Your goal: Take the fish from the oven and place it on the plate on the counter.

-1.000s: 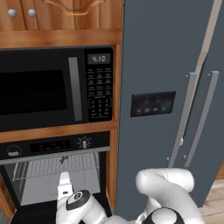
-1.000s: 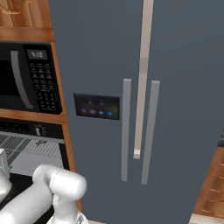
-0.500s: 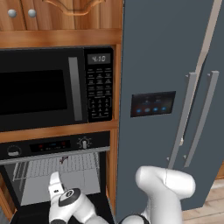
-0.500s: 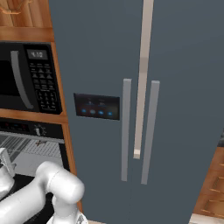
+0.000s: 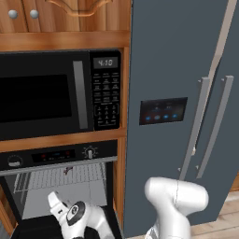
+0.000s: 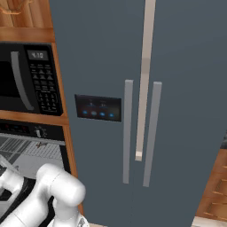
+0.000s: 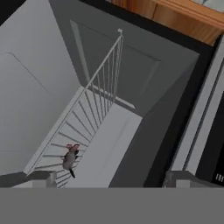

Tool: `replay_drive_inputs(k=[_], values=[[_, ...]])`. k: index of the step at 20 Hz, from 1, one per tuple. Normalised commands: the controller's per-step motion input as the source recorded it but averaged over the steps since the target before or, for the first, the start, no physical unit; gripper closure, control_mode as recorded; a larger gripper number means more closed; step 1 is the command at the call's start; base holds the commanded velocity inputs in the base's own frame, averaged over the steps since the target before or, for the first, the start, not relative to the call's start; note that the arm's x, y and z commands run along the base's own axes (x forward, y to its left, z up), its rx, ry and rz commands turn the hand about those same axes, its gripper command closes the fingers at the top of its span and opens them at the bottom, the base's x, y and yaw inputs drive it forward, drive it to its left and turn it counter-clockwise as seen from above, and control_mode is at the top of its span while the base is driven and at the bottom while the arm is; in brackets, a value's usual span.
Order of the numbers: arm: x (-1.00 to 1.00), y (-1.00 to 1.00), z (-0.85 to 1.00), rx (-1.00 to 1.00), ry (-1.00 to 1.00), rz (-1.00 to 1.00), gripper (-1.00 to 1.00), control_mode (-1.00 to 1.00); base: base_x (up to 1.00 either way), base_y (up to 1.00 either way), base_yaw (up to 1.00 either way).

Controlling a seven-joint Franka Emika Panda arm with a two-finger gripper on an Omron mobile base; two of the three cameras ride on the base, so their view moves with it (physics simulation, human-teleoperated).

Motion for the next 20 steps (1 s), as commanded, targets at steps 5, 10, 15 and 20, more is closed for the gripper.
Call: replay_drive_inputs(k=[5, 10, 15, 20], values=[[0.43, -0.04, -0.17, -0.04, -0.01, 0.07, -1.0, -1.0, 0.0, 0.0, 0.0], [0.66, 0.0, -0.13, 0.0, -0.01, -0.09, -1.0, -1.0, 0.0, 0.0, 0.0], [0.66, 0.0, -0.41, 0.0, -0.03, -0.13, -1.0, -1.0, 0.0, 0.0, 0.0], [0.57, 0.02, -0.64, 0.0, -0.09, -0.12, -1.0, -1.0, 0.0, 0.0, 0.0]])
